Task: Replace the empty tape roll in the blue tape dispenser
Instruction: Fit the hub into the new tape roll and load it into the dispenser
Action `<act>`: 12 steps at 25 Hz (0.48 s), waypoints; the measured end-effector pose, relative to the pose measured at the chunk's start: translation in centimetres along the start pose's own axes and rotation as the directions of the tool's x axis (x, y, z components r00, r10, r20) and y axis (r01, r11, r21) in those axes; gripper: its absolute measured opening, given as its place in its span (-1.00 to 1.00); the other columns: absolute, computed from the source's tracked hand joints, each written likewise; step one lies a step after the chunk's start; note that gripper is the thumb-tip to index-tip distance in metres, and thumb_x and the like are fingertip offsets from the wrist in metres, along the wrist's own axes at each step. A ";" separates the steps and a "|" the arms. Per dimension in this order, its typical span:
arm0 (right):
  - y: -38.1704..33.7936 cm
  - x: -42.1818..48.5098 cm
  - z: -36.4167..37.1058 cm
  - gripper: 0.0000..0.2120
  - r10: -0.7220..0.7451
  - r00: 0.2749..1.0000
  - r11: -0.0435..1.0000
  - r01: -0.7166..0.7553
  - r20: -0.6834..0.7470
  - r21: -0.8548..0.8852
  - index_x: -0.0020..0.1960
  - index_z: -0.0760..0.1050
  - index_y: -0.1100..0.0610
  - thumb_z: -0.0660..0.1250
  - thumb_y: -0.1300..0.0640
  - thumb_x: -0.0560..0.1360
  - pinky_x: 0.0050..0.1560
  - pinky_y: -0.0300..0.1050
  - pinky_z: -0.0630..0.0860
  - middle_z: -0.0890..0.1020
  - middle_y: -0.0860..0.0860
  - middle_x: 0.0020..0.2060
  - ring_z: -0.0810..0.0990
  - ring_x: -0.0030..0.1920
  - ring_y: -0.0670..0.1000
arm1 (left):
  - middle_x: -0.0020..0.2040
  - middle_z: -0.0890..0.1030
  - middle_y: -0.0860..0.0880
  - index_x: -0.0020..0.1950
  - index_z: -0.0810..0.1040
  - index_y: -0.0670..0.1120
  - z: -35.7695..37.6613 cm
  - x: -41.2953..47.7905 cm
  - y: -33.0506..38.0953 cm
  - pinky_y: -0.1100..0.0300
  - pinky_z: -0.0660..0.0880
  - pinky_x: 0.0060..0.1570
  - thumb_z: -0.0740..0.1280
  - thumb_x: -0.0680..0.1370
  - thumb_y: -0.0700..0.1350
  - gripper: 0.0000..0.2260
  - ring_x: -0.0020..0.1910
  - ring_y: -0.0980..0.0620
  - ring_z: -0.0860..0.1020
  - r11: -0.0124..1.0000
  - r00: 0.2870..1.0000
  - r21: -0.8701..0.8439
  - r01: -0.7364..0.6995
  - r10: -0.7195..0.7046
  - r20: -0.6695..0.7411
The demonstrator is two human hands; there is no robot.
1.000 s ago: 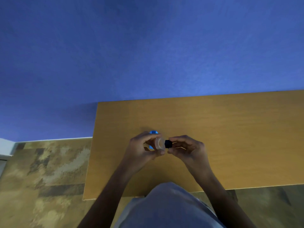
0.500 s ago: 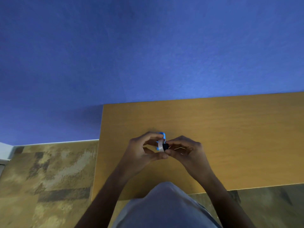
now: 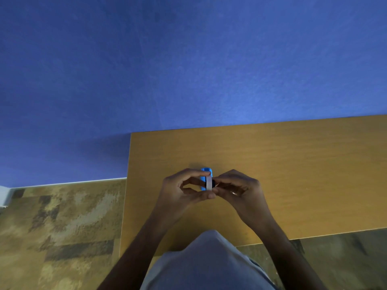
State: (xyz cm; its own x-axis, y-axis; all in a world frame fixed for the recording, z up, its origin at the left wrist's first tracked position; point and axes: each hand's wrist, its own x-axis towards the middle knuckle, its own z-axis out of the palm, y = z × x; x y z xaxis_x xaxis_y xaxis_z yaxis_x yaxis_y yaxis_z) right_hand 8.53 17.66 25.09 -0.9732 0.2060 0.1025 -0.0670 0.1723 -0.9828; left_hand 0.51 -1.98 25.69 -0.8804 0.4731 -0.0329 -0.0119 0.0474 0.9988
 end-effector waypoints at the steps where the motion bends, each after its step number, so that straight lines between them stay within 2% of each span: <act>1: 0.0 0.0 0.0 -0.76 -0.005 1.000 1.000 0.005 0.004 -0.005 0.14 0.78 0.21 0.59 0.37 0.49 0.03 -0.18 0.70 0.76 0.09 -0.01 0.80 0.00 0.07 | 0.10 0.76 -0.01 0.17 0.76 -0.03 0.0 0.0 -0.1 -0.30 0.74 -0.06 0.71 0.31 -0.06 -0.56 0.09 -0.09 0.77 1.000 1.000 -0.006 -0.025 0.025 -0.004; 5: 0.0 -0.1 -0.3 -0.74 -0.022 1.000 0.999 0.023 0.018 -0.040 0.17 0.78 0.19 0.58 0.36 0.50 0.04 -0.18 0.70 0.77 0.06 0.00 0.80 -0.01 0.08 | 0.08 0.68 0.05 0.15 0.74 -0.11 0.4 -0.2 -0.5 -0.28 0.74 -0.14 0.72 0.32 -0.05 -0.55 0.06 -0.16 0.77 0.994 0.994 -0.028 -0.109 0.108 -0.030; 9: -0.2 -0.2 -0.6 -0.71 -0.049 0.999 0.994 0.050 0.017 -0.100 0.15 0.79 0.17 0.61 0.40 0.47 0.00 -0.23 0.67 0.79 0.01 -0.03 0.80 -0.05 0.03 | 0.06 0.70 -0.03 0.15 0.74 -0.08 1.0 -0.5 -0.6 -0.31 0.73 -0.07 0.70 0.33 -0.02 -0.56 0.08 -0.17 0.76 0.997 0.996 -0.011 -0.082 0.082 -0.036; 12: -0.3 -0.5 -0.9 -0.69 -0.027 0.999 0.997 0.025 -0.023 -0.071 0.12 0.80 0.14 0.62 0.41 0.45 0.00 -0.20 0.68 0.82 -0.01 -0.05 0.80 -0.07 0.03 | 0.06 0.70 -0.02 0.16 0.74 -0.02 1.5 -0.6 -0.6 -0.34 0.72 -0.05 0.70 0.34 -0.01 -0.58 0.09 -0.19 0.75 0.998 0.997 -0.011 -0.068 0.068 -0.037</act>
State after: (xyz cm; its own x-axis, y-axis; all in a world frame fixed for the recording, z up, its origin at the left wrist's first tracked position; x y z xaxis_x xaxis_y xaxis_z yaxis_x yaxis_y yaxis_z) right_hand 9.28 18.37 25.50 -0.9657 0.2234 0.1321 -0.0755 0.2451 -0.9666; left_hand 1.80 -0.97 25.03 -0.8962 0.4422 0.0362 0.0429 0.0053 0.9991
